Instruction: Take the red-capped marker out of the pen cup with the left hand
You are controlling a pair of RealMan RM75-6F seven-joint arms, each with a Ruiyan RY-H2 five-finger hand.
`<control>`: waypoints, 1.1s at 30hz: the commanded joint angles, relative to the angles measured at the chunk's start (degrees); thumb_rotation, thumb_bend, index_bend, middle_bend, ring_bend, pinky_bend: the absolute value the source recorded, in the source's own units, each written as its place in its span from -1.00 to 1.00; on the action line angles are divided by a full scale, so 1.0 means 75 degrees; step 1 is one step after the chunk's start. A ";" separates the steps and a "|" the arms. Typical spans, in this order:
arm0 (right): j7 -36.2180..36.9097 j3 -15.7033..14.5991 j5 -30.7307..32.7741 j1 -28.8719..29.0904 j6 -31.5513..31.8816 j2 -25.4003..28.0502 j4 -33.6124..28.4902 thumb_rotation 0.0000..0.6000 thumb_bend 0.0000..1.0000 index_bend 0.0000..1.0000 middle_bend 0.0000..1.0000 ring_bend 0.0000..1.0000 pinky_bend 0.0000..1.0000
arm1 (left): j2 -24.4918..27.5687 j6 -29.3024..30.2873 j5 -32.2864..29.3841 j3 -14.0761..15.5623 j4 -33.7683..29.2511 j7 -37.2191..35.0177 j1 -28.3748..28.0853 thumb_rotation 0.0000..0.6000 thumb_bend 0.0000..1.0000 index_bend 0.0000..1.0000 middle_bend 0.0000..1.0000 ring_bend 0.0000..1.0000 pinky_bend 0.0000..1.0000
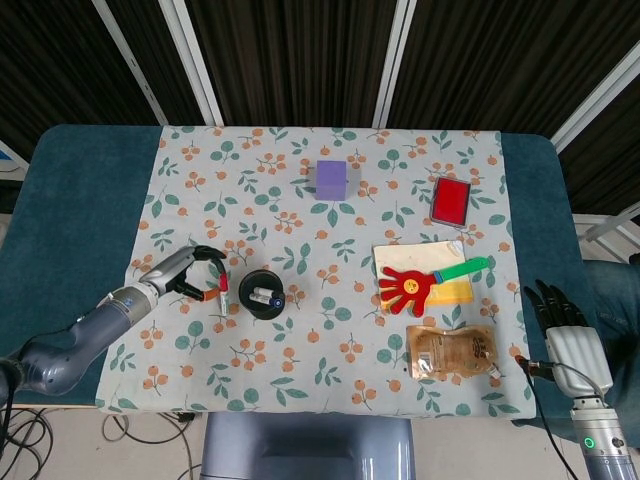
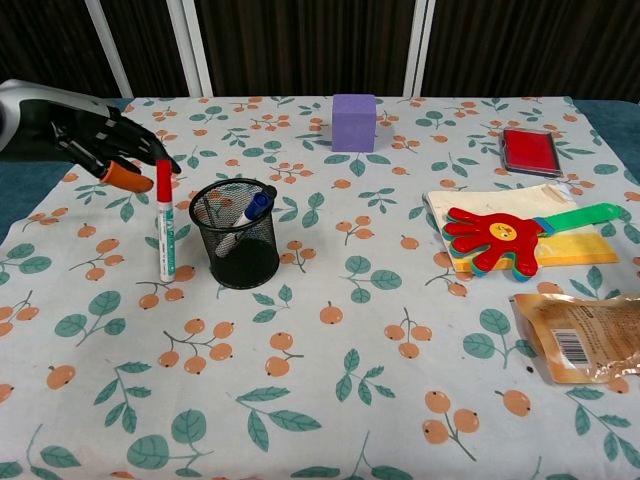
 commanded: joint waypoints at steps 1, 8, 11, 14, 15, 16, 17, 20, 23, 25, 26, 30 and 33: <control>0.0002 0.0004 0.0002 -0.0003 0.0011 -0.0001 -0.0005 1.00 -0.92 -0.85 -1.00 -0.93 -0.62 | 0.0021 0.0057 -0.0054 -0.0014 -0.0054 0.0151 -0.0076 1.00 -0.61 -0.55 -0.77 -1.00 -1.00; 0.0047 0.0006 -0.0004 -0.0010 0.0025 0.0016 -0.0009 1.00 -0.92 -0.85 -1.00 -0.93 -0.62 | 0.0290 0.1105 -0.0199 -0.0302 -0.0517 0.0529 0.0065 1.00 -0.66 -0.76 -0.82 -1.00 -1.00; 0.0052 0.0005 -0.0007 -0.0011 0.0026 0.0020 -0.0006 1.00 -0.92 -0.85 -1.00 -0.93 -0.62 | 0.0517 0.1899 -0.0155 -0.0327 -0.0839 0.1009 0.0246 1.00 -0.66 -0.75 -0.82 -1.00 -1.00; 0.0047 0.0001 -0.0017 -0.0010 0.0026 0.0016 -0.0007 1.00 -0.92 -0.85 -1.00 -0.93 -0.62 | 0.0663 0.3083 -0.0107 -0.0136 -0.1161 0.2157 0.0483 1.00 -0.66 -0.74 -0.81 -1.00 -1.00; 0.0038 -0.0003 -0.0021 -0.0010 0.0024 0.0016 -0.0007 1.00 -0.92 -0.85 -1.00 -0.93 -0.62 | 0.0718 0.3501 -0.0130 -0.0040 -0.1307 0.2644 0.0577 1.00 -0.66 -0.72 -0.81 -1.00 -1.00; 0.0028 -0.0004 -0.0022 -0.0009 0.0024 0.0012 -0.0009 1.00 -0.93 -0.85 -1.00 -0.93 -0.62 | 0.0772 0.3916 -0.0152 0.0068 -0.1459 0.3172 0.0670 1.00 -0.66 -0.69 -0.81 -1.00 -1.00; 0.0016 -0.0004 -0.0019 -0.0007 0.0019 0.0008 -0.0010 1.00 -0.93 -0.85 -1.00 -0.93 -0.62 | 0.0857 0.4380 -0.0129 0.0223 -0.1618 0.3796 0.0796 1.00 -0.66 -0.66 -0.81 -1.00 -1.00; 0.0001 -0.0009 -0.0014 -0.0006 0.0007 0.0004 -0.0025 1.00 -0.93 -0.85 -1.00 -0.94 -0.62 | 0.0934 0.5505 -0.0032 0.0547 -0.1958 0.5042 0.1172 1.00 -0.66 -0.64 -0.81 -1.00 -1.00; -0.0036 -0.0005 -0.0011 -0.0010 0.0020 0.0001 -0.0028 1.00 -0.92 -0.85 -1.00 -0.93 -0.62 | 0.0857 0.6675 0.0487 0.0956 -0.2141 0.5737 0.1792 1.00 -0.66 -0.64 -0.81 -1.00 -1.00; -0.0040 0.0005 -0.0017 -0.0017 0.0051 0.0007 -0.0035 1.00 -0.92 -0.85 -1.00 -0.93 -0.62 | 0.0829 0.7281 0.0931 0.1292 -0.2114 0.5713 0.2324 1.00 -0.66 -0.64 -0.81 -1.00 -1.00; -0.0045 0.0014 -0.0017 -0.0024 0.0074 0.0008 -0.0035 1.00 -0.92 -0.85 -1.00 -0.93 -0.62 | 0.0812 0.7535 0.1161 0.1477 -0.2030 0.5541 0.2621 1.00 -0.66 -0.64 -0.81 -1.00 -1.00; -0.0054 0.0003 -0.0070 -0.0035 0.0120 0.0013 -0.0054 1.00 -0.92 -0.85 -1.00 -0.93 -0.62 | 0.0669 0.8224 0.1814 0.2319 -0.1186 0.4374 0.3926 1.00 -0.66 -0.64 -0.82 -1.00 -1.00; -0.0071 -0.0005 -0.0091 -0.0027 0.0114 0.0003 -0.0057 1.00 -0.92 -0.85 -1.00 -0.94 -0.62 | 0.0627 0.8162 0.2187 0.2551 -0.0707 0.3663 0.4293 1.00 -0.66 -0.64 -0.82 -1.00 -1.00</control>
